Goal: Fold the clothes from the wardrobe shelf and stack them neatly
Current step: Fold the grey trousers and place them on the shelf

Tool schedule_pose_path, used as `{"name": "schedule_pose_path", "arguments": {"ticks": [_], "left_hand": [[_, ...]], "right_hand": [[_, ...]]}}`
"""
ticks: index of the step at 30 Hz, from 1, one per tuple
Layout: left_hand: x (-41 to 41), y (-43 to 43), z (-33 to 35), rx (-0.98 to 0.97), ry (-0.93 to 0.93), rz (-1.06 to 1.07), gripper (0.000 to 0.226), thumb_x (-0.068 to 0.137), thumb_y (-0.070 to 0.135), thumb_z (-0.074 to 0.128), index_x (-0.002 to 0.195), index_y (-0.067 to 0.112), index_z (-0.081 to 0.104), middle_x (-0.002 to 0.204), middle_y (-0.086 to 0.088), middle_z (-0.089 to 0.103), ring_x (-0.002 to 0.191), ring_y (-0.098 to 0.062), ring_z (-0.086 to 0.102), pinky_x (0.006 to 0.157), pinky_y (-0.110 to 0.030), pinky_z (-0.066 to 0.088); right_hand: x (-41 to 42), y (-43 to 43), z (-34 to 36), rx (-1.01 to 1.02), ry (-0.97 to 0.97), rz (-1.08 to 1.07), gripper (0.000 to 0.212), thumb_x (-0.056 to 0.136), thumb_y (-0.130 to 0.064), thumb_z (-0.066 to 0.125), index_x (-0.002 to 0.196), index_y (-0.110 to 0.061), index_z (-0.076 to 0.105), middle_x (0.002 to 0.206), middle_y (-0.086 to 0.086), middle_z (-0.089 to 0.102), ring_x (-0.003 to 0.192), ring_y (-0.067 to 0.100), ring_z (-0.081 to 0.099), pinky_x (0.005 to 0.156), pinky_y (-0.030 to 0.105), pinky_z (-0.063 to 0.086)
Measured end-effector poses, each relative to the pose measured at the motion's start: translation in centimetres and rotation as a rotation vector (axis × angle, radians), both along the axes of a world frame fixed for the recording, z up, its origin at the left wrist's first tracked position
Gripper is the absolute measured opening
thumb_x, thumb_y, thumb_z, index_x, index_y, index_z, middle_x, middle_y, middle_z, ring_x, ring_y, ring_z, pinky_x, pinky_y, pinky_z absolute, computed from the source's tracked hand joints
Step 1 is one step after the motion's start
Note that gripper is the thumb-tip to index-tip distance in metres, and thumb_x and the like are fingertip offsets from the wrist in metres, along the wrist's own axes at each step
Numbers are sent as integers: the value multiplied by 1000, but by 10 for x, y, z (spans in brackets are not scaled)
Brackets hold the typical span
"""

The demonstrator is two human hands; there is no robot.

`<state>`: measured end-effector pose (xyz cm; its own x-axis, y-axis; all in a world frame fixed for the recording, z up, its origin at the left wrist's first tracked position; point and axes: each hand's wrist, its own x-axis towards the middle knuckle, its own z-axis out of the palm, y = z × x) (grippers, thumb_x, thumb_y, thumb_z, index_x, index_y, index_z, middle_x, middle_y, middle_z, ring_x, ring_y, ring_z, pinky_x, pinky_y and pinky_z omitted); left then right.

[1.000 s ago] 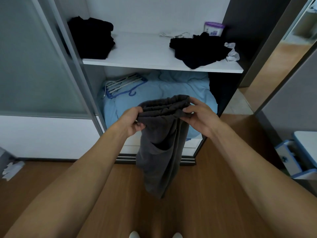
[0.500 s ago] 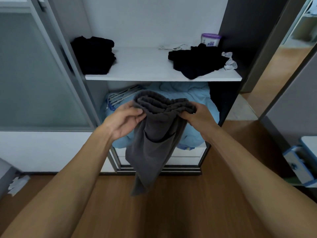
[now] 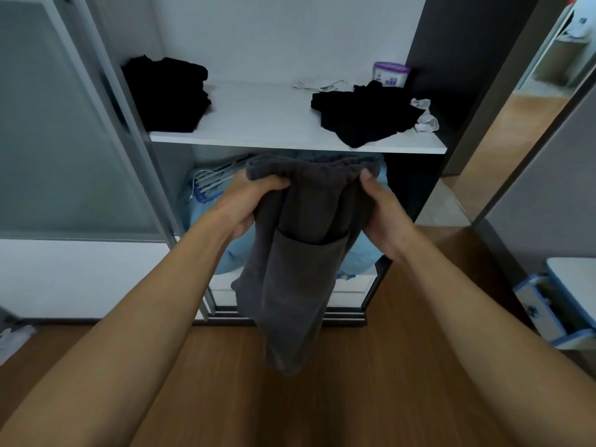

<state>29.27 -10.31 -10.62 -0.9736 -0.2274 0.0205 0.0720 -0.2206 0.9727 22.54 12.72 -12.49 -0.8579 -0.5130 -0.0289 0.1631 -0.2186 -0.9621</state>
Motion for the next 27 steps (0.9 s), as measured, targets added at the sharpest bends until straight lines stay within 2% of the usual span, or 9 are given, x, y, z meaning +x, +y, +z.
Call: {"name": "schedule_pose_path", "arguments": {"ticks": [2, 4, 8, 11, 13, 16, 21, 24, 27], "left_hand": [[-8, 11, 9, -93, -10, 47, 24, 83, -2, 69, 106, 6, 70, 103, -12, 74, 98, -24, 70, 93, -36, 56], [-10, 12, 10, -174, -8, 56, 22, 82, 2, 73, 102, 11, 72, 103, -10, 75, 98, -22, 71, 91, -35, 57], [1, 0, -26, 223, -44, -181, 27, 87, 16, 69, 113, 11, 68, 116, -10, 73, 108, -22, 69, 86, -30, 57], [16, 5, -65, 155, -280, -314, 45, 81, 26, 72, 121, 7, 64, 116, -10, 73, 108, -23, 69, 81, -31, 59], [16, 10, -76, 150, -287, -240, 40, 79, 23, 77, 115, 9, 69, 114, -12, 74, 106, -25, 70, 78, -29, 59], [6, 15, -70, 179, -223, -153, 21, 85, 18, 75, 105, 10, 74, 111, -13, 74, 103, -26, 71, 77, -29, 59], [-9, 29, -49, 280, -167, -96, 18, 89, 14, 70, 105, 8, 74, 109, -15, 74, 98, -26, 73, 74, -32, 59], [-17, 33, -41, 306, -160, -53, 22, 90, 11, 68, 110, 4, 71, 105, -15, 75, 93, -26, 74, 72, -33, 59], [-15, 22, -43, 278, -162, -73, 34, 84, 24, 76, 112, 6, 72, 110, -15, 74, 99, -26, 73, 75, -32, 59]], "right_hand": [[8, 0, -11, 162, 14, -13, 47, 78, -57, 74, 117, -33, 67, 125, -8, 70, 120, 11, 63, 106, 32, 47], [11, -1, -15, 194, 28, -128, 40, 78, -52, 77, 112, -34, 67, 114, -11, 74, 113, 11, 66, 99, 30, 52], [9, -4, -7, -4, -126, -222, 35, 87, -37, 75, 115, -18, 70, 109, 1, 76, 103, 19, 72, 81, 29, 60], [11, -2, -4, 20, -260, -188, 33, 89, -34, 73, 114, -12, 70, 108, 7, 76, 98, 20, 74, 72, 29, 61], [11, 3, -3, 123, -332, -155, 32, 90, -33, 71, 113, -11, 71, 108, 8, 76, 96, 21, 74, 70, 31, 61], [6, 13, 3, 169, -433, -123, 30, 93, -33, 67, 115, -12, 70, 106, 11, 76, 92, 24, 75, 69, 36, 61], [2, 37, 10, -108, -250, -15, 42, 92, -46, 62, 123, -19, 67, 130, 7, 67, 123, 24, 62, 100, 39, 53], [24, 36, -21, 197, -114, 27, 44, 80, -46, 75, 117, -24, 65, 116, -7, 74, 111, 11, 68, 96, 26, 54], [29, 31, -34, 76, -173, -53, 39, 83, -33, 79, 117, -17, 70, 118, 3, 73, 112, 18, 68, 88, 26, 57]]}}
